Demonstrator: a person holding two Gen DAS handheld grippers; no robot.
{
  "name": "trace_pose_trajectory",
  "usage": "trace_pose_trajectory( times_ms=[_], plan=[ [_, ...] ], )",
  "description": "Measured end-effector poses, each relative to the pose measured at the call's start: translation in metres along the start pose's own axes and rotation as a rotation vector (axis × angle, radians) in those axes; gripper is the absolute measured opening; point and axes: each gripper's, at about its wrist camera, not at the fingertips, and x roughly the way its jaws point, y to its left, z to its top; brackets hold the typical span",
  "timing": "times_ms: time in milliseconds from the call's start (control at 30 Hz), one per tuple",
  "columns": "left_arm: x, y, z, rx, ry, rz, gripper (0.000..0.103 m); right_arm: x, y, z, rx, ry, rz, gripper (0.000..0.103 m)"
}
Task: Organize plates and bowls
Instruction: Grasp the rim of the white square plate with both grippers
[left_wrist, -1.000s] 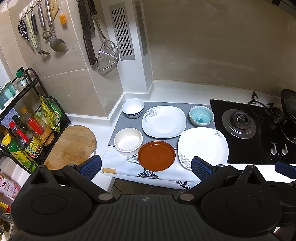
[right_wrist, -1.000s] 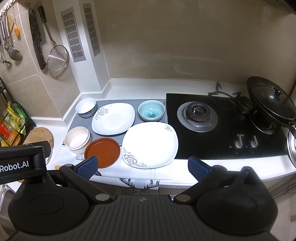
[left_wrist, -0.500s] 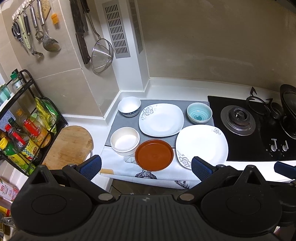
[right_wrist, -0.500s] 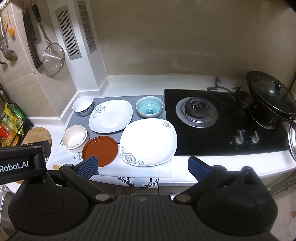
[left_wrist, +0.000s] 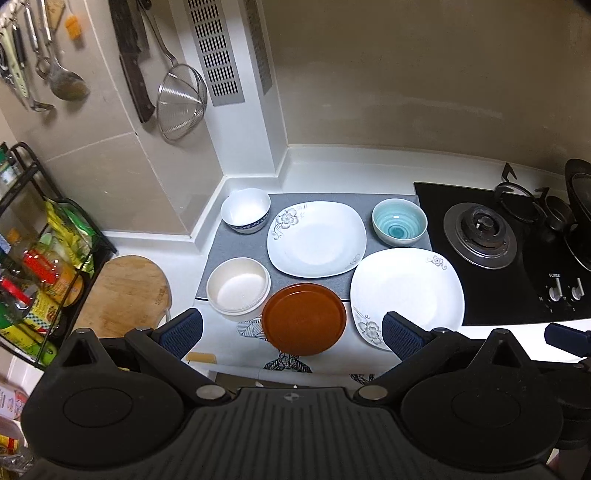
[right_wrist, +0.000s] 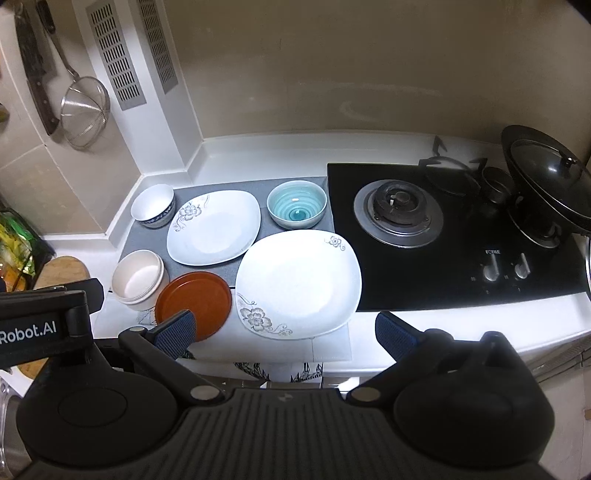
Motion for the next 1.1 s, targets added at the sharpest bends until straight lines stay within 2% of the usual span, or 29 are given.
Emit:
trace_pose_trajectory(
  times_ms=[200,333,433,500,567,633,700,767,900,1000,1033,1100],
  plan=[
    [0.061,0.019,0.006,-0.011,-0.033,-0.091,0.102,0.052,0.011,0.011,-0.016,0.003,0.011,0.103],
    [0.12,0.031,0.004,-0.024,-0.031,-0.234,0.102,0.099,0.007,0.014,-0.024,0.024,0.021,0.103],
    [0.165,0.031,0.004,0.035,-0.017,-0.322,0.101,0.131,-0.007,0.011,-0.013,0.035,0.067,0.103],
    [0.196,0.026,0.005,0.089,0.016,-0.351,0.096,0.149,-0.022,0.007,0.012,0.023,0.112,0.103],
    [0.228,0.019,0.008,0.116,0.069,-0.427,0.096,0.167,-0.037,0.003,0.046,0.034,0.109,0.103],
    [0.263,0.01,0.012,0.128,0.175,-0.521,0.089,0.178,-0.05,0.0,0.07,0.026,0.083,0.103],
    [0.298,-0.004,0.013,0.157,0.295,-0.599,0.062,0.185,-0.061,-0.002,0.08,0.0,0.073,0.103],
    [0.325,-0.016,0.012,0.173,0.345,-0.589,0.055,0.191,-0.074,-0.004,0.106,-0.005,0.083,0.103],
    [0.35,-0.03,0.012,0.192,0.351,-0.562,0.055,0.198,-0.11,-0.008,0.262,-0.002,0.072,0.101],
    [0.355,-0.038,0.013,0.18,0.373,-0.58,0.055,0.212,-0.132,-0.008,0.258,0.014,0.141,0.08],
    [0.36,-0.042,0.014,0.179,0.393,-0.578,0.054,0.216,-0.137,-0.008,0.252,0.017,0.156,0.076],
    [0.366,-0.047,0.015,0.17,0.435,-0.56,0.051,0.228,-0.148,-0.008,0.246,0.041,0.209,0.06]
  ],
)
